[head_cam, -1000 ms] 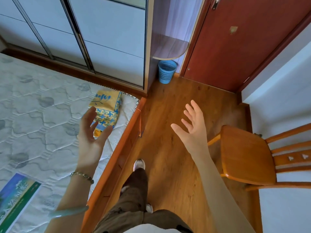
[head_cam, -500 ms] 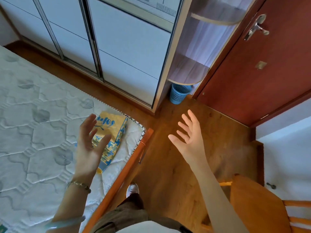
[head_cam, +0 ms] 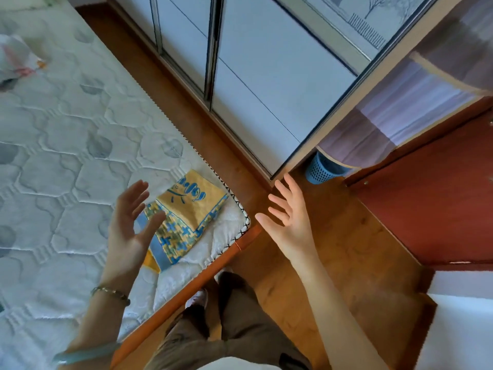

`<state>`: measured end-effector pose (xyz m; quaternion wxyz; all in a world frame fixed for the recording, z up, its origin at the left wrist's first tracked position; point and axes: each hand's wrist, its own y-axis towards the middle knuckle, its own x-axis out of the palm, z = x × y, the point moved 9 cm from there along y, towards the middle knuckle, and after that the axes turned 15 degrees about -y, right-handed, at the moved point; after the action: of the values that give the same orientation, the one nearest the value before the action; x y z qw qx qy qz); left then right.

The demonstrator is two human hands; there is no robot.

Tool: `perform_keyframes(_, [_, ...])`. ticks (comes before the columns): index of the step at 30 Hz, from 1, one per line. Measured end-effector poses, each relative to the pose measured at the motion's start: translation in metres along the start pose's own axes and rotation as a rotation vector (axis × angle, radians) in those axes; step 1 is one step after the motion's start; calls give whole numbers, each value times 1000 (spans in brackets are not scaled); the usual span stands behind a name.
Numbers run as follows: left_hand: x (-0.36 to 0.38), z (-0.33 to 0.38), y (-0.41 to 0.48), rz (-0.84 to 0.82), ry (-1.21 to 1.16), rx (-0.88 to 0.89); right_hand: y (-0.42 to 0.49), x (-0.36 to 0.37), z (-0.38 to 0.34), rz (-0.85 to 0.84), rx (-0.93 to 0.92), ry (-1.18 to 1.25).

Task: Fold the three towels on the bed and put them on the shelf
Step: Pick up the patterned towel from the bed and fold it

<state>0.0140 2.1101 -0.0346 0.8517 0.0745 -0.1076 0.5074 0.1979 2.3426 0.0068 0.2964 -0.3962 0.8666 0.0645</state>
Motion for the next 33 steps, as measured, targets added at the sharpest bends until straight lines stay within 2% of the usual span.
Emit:
perform_keyframes(9, [0,-8,3,285,42,11,83,44,-9,-314,-141,-33])
perform_keyframes(18, [-4,-12,-6,480,138,4,119,101,-9,-575,-222,-52])
perform_keyframes(25, [-30,-43,-23,577,185,-70,131,144,8,-627,-249,-85])
perform_keyframes(33, [-81,-160,-17,552,246,-324,164,232,88,-632,-190,-239])
